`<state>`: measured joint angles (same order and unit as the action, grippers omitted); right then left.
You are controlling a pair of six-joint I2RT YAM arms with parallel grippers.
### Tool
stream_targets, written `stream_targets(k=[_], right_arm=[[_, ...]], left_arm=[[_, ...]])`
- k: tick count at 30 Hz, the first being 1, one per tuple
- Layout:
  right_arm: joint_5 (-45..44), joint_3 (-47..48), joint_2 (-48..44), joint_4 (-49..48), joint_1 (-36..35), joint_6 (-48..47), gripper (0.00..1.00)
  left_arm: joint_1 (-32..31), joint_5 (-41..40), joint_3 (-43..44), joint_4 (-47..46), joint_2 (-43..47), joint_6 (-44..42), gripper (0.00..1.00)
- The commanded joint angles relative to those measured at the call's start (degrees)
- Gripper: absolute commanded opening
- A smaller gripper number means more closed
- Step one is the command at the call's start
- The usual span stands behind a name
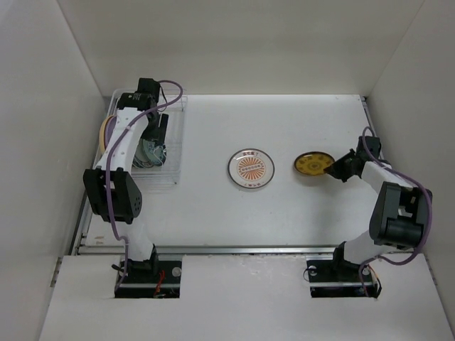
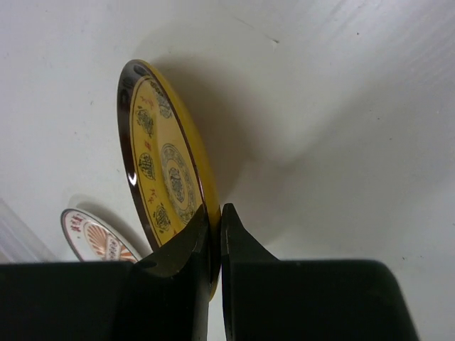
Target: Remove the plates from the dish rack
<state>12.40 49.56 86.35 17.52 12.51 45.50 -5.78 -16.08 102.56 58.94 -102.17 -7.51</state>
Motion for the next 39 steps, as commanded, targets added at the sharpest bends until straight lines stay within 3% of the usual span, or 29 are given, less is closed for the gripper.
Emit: stream_targets(k=[1, 4, 8, 12, 15, 20, 24, 25, 30, 39], right_arm=[[2.98, -0.96, 2.24, -4.16, 1.81, -0.14, 0.08], [2.19, -1.57, 3.38, -4.16, 2.43, -0.85, 0.21], [0.87, -2.62, 2.78, -3.02, 2.43, -2.08, 0.67], [-1.93, -3.15, -1.86, -0.83, 2.43, -2.08, 0.81], [-3.79, -3.15, -4.95, 0.4, 2.43, -2.6, 0.82], [-4.58, -2.63, -10.75, 1.82, 2.43, -5.32, 0.82], [-4.58, -2.01, -15.41, 3.75, 2.43, -7.0, 0.82], [-4.58, -1.49, -17.07, 4.36, 2.43, -7.78, 0.82], [-3.89, -0.96, -21.12, 5.6, 1.9, -9.72, 0.82], [4.73, 1.32, -27.81, 2.62, -3.36, -14.02, 0.82]], left_arm=[[-0.02, -0.01, -0.35, -0.58, -0.22, -1.02, 0.7], [-0.02, -0.01, -0.35, -0.58, -1.8, -1.54, 0.68], [-0.02, -0.01, -0.35, -0.58, -4.43, -1.54, 0.65], [0.51, -0.54, 0.71, -1.1, -6.98, -1.54, 0.62], [0.51, 0.07, 1.93, -2.15, -8.21, -2.07, 0.55], [0.51, -0.54, 5.71, -1.54, -12.08, -2.07, 0.53], [1.65, -2.47, 7.03, -2.25, -13.85, -1.54, 0.41], [1.65, -2.47, 7.04, -2.25, -14.54, -1.54, 0.31], [2.97, -2.46, 7.91, -1.47, -15.16, -0.14, 0.0], [2.97, -2.47, 15.11, 4.16, -5.87, 0.48, 0.0]])
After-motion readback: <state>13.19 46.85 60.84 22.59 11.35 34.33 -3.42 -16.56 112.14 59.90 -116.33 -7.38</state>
